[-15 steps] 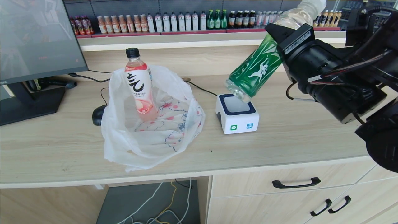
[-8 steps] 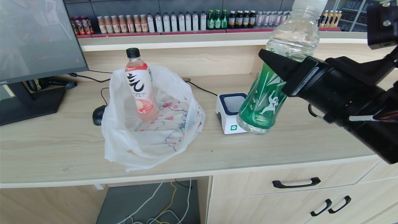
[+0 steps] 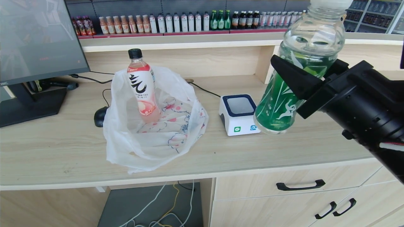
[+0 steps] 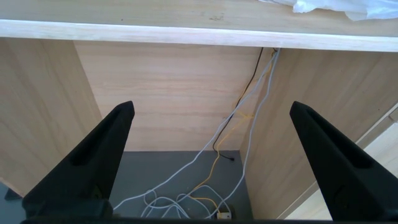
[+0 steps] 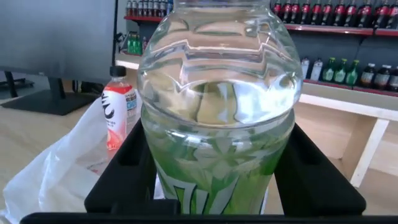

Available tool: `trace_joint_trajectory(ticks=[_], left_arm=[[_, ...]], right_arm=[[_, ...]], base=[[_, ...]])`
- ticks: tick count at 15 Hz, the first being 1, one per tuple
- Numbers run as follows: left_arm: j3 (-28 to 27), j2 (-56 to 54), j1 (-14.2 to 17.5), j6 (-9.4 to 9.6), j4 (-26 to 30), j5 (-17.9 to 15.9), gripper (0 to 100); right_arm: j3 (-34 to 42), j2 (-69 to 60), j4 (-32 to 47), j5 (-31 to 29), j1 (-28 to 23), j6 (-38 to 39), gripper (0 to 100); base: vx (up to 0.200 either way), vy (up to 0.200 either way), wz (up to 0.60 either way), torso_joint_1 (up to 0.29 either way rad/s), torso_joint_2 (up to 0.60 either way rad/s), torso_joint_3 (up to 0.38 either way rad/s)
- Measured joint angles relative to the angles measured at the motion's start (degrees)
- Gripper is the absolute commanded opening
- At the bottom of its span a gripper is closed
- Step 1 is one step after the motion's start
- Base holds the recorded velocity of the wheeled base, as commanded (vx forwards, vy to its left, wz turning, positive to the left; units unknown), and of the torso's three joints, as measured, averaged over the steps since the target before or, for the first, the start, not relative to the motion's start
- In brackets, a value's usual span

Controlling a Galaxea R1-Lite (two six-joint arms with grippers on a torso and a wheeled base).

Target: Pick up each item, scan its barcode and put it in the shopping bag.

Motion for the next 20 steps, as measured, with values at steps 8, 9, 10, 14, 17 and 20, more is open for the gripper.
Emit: trace_joint_trajectory(ticks=[8,9,10,14,17,20], left_arm=[[0.0,0.0,0.0,-0.05,0.0,0.0,100],[0.0,0.0,0.0,-0.05,0.0,0.0,100],[0.0,0.0,0.0,-0.11,0.0,0.0,100],[0.0,0.0,0.0,-0.17,0.0,0.0,100],[0.0,0.0,0.0,-0.22,0.0,0.0,100],[0.0,0.0,0.1,-0.2,0.0,0.1,100]], right_arm=[[0.4,8.4,-5.7,-0.2,-2.1,-0.2,0],[-0.1,9.0,-6.1,-0.2,-2.3,0.2,0],[-0.5,9.5,-6.3,-0.2,-2.7,0.8,0],[-1.3,10.3,-7.1,-0.3,-3.4,1.4,0],[-2.0,10.6,-7.4,-0.2,-3.3,2.6,0],[-2.1,10.8,-7.3,-0.2,-3.4,2.6,0]], base=[[0.0,0.0,0.0,0.0,0.0,0.0],[0.0,0.2,0.0,0.002,-0.01,0.007],[0.0,0.2,0.0,-0.002,0.01,0.002],[0.0,0.2,0.0,0.004,0.0,0.002],[0.0,0.2,0.0,-0.004,0.0,0.004],[0.0,0.2,0.0,-0.001,0.0,-0.001]])
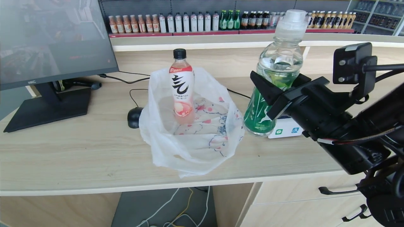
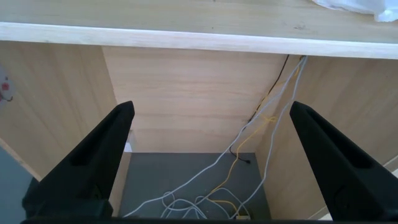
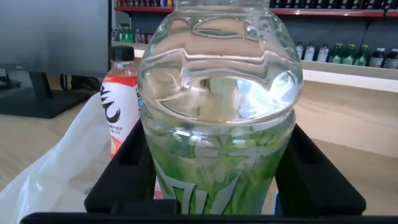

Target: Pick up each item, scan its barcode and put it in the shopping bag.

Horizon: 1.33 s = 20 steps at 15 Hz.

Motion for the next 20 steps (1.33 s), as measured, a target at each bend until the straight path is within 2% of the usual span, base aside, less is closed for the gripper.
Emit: trace_joint_trajectory(ticks=[3,12,15,20], left_arm=[[0.0,0.0,0.0,0.02,0.0,0.0,100],[0.0,0.0,0.0,0.17,0.0,0.0,100],[0.0,0.0,0.0,0.17,0.0,0.0,100],[0.0,0.0,0.0,0.2,0.0,0.0,100]], right_arm=[[0.0,0.0,0.0,0.0,0.0,0.0,0],[-0.9,0.0,-0.2,0.0,0.0,0.0,0],[-3.4,0.8,-0.3,-0.1,0.0,0.0,0],[-11.7,6.1,-0.2,-0.1,0.0,0.0,0]], base=[[0.0,0.2,0.0,0.004,0.0,0.006],[0.0,0.0,0.0,0.0,0.0,0.0],[0.0,0.0,0.0,0.0,0.0,0.0],[0.0,0.0,0.0,0.0,0.0,0.0]])
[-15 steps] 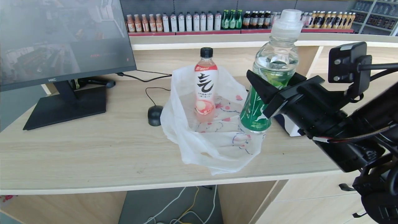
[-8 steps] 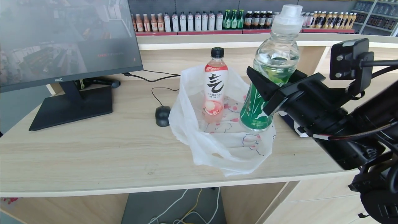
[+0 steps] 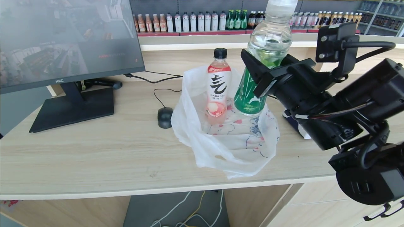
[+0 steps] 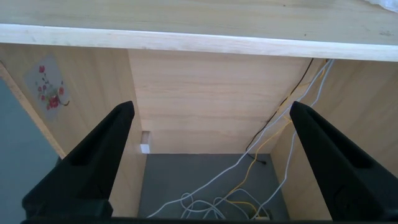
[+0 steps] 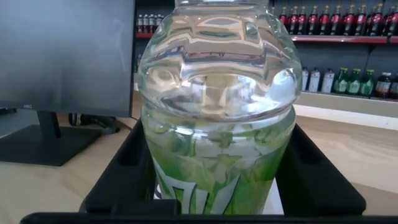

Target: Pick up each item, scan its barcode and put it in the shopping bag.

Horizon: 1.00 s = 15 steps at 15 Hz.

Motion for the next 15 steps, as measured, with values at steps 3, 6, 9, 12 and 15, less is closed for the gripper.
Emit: trace_joint_trajectory(ticks=[3,6,9,12,15], left_arm=[[0.0,0.0,0.0,-0.02,0.0,0.0,100],[0.0,0.0,0.0,-0.05,0.0,0.0,100],[0.0,0.0,0.0,-0.02,0.0,0.0,100],[0.0,0.0,0.0,0.0,0.0,0.0,100],[0.0,0.0,0.0,-0.02,0.0,0.0,100]], right_arm=[[-5.0,4.3,0.1,0.0,-1.3,0.0,0],[-7.3,7.8,0.4,0.1,-4.9,0.0,0],[-7.7,9.5,0.3,0.2,-6.5,0.0,0],[-7.9,10.9,0.3,0.2,-6.9,0.0,0],[-7.1,12.0,0.3,0.1,-6.9,-0.2,0]], base=[[0.0,0.0,0.0,0.0,0.0,0.0],[0.0,0.0,0.0,0.0,0.0,0.0],[0.0,0.0,0.0,0.0,0.0,0.0],[0.0,0.0,0.0,0.0,0.0,0.0],[0.0,0.0,0.0,0.0,0.0,0.0]])
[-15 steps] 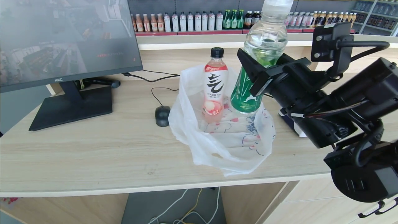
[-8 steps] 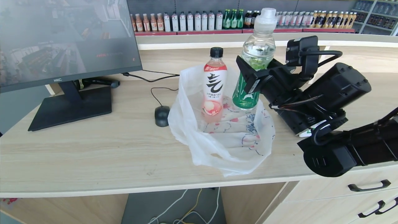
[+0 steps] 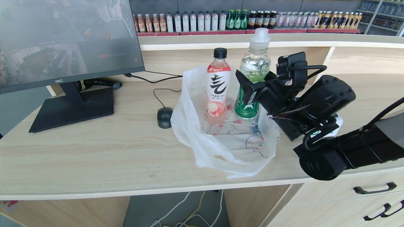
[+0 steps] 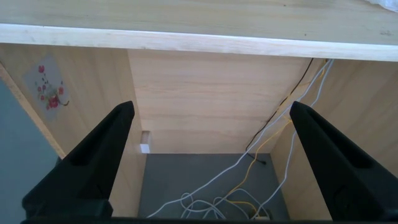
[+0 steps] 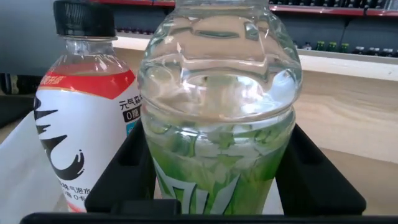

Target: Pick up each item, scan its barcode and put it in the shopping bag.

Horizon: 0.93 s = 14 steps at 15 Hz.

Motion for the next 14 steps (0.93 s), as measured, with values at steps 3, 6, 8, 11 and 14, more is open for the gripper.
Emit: trace_joint_trajectory(ticks=[3,6,8,11,14], left_arm=[[0.0,0.0,0.0,0.0,0.0,0.0,100],[0.0,0.0,0.0,0.0,0.0,0.0,100],[0.0,0.0,0.0,0.0,0.0,0.0,100],[0.0,0.0,0.0,0.0,0.0,0.0,100],[0.0,0.0,0.0,0.0,0.0,0.0,100]], right_arm=[[0.6,0.7,-0.1,0.0,0.0,0.0,0],[1.1,1.4,-0.5,-0.1,0.0,-0.1,0],[2.6,1.5,-0.6,-0.1,0.0,0.0,0],[3.4,1.5,-0.5,-0.1,0.0,0.1,0],[3.5,1.6,-0.4,-0.1,0.0,0.1,0]], base=[[0.0,0.0,0.0,0.0,0.0,0.0],[0.0,0.0,0.0,0.0,0.0,0.0],[0.0,0.0,0.0,0.0,0.0,0.0],[0.0,0.0,0.0,0.0,0.0,0.0],[0.0,0.0,0.0,0.0,0.0,0.0]])
